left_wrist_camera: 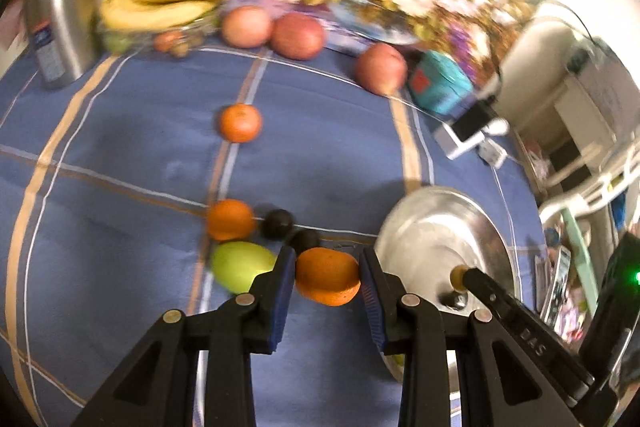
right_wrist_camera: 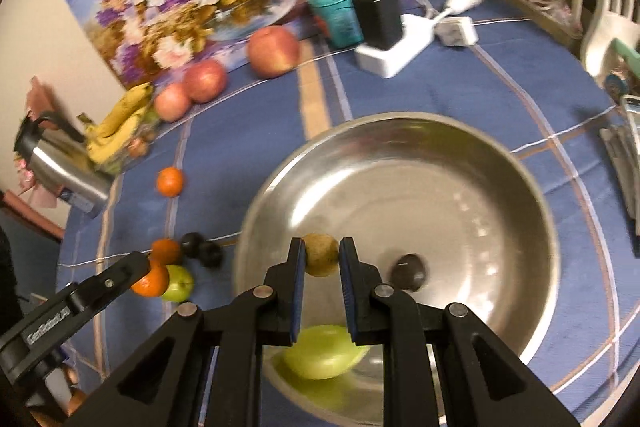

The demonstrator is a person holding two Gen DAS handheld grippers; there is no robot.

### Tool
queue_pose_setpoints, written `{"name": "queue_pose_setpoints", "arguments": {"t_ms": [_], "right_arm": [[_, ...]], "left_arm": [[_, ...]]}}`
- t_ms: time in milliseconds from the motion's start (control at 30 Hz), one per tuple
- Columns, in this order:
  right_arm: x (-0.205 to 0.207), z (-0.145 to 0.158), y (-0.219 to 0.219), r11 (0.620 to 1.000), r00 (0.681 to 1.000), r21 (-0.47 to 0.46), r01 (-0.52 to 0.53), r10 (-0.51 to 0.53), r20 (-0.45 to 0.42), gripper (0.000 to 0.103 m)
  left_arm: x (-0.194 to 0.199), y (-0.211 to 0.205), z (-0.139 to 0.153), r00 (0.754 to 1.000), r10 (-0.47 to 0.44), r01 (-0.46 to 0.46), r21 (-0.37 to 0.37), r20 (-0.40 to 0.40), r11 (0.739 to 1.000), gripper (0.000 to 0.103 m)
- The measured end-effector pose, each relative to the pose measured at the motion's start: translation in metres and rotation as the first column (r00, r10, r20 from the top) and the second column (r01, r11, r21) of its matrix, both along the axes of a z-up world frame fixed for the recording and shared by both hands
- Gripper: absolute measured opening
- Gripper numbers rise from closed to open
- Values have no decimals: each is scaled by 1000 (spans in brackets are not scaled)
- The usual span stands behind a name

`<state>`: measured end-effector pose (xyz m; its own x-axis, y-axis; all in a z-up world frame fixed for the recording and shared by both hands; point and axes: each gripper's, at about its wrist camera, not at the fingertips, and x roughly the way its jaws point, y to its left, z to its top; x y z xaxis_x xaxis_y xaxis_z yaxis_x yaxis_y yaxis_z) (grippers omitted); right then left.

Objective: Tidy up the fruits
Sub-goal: 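Carry both fruits over the steel bowl and open the left tool to drop the tangerine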

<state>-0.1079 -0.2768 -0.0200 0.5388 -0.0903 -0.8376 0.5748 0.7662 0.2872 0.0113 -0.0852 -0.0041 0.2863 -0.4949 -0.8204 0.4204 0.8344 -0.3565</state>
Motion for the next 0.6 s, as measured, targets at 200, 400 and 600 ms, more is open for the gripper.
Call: {"name": "queue_pose_setpoints", "arguments": {"t_ms": [200,400,600], "right_arm": [[-9,1,-18,998,998,-27,62,-63,-18,18],[-16,3,-30,992,993,-44,119,-120,-16,18],[-17,-3,-36,988,989,-56,142,-145,-42,18]], "left_arm": [[-17,-31,-1,995,-92,92,19,33,996,35],[-30,-55,-3,984,-161,160,15,76,987,35],[-36,-71,-10,973,-204,202,27,110,979,35]]}}
